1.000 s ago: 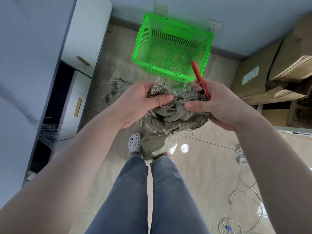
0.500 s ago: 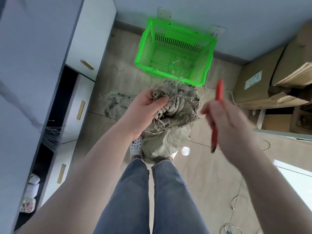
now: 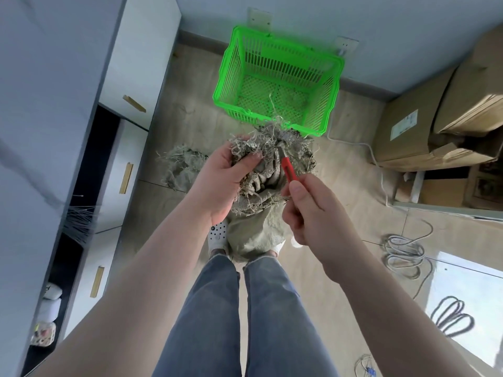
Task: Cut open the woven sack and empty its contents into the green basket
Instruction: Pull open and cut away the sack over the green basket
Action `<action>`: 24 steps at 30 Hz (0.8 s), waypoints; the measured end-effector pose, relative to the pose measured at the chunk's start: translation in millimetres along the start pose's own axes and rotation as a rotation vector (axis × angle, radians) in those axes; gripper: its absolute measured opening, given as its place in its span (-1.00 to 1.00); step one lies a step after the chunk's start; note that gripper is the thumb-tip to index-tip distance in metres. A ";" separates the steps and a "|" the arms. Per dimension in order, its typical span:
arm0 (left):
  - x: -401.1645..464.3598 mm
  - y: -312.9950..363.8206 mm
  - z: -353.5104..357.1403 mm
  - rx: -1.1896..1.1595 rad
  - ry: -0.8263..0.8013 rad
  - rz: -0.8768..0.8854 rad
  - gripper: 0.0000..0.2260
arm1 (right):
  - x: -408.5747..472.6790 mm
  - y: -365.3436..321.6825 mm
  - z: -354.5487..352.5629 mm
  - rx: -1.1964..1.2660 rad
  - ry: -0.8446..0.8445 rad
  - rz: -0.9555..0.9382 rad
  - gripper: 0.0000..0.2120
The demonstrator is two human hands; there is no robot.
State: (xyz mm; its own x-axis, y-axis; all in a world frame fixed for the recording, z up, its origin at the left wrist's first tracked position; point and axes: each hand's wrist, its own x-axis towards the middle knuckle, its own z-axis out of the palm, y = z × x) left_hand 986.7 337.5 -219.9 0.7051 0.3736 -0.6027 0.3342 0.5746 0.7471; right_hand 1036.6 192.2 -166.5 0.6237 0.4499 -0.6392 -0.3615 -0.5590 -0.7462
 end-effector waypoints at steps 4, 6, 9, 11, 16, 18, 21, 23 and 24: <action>0.3 -0.5 -1.0 -0.055 0.008 -0.012 -0.88 | 3.0 1.4 1.8 -0.003 -0.004 -0.002 -0.73; 1.3 -1.1 -2.4 -0.067 0.001 -0.004 -0.89 | 3.1 2.2 1.8 0.009 -0.015 0.001 -0.73; 1.1 -1.3 -1.7 -0.063 0.013 0.009 -0.87 | 2.4 3.0 2.6 0.014 -0.002 -0.015 -0.72; 0.9 -0.2 -0.7 -0.063 0.029 0.007 -0.86 | 1.6 5.8 3.7 -0.018 0.029 -0.043 -0.68; 2.4 0.3 -0.3 -0.089 0.032 -0.030 -0.89 | 0.0 10.4 0.7 -0.240 0.077 -0.088 -0.85; 2.9 -0.6 -0.2 -0.101 0.022 -0.027 -0.91 | -0.7 8.0 -0.3 -0.221 0.074 -0.081 -0.90; 2.4 -1.4 0.4 -0.116 0.003 -0.007 -0.90 | -0.1 6.6 -0.7 -0.331 0.110 -0.156 -0.92; 1.6 -1.6 0.7 -0.118 -0.006 0.004 -0.88 | 1.7 8.0 -0.3 -0.394 0.141 -0.196 -0.93; 1.3 -1.9 0.9 -0.122 -0.010 0.004 -0.88 | 2.7 8.9 -0.2 -0.415 0.151 -0.206 -0.94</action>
State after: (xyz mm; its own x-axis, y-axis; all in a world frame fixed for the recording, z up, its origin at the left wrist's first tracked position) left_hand 987.5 336.2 -221.8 0.7127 0.3686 -0.5968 0.2535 0.6579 0.7092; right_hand 1035.1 188.3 -174.8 0.7577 0.4919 -0.4289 0.0679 -0.7130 -0.6978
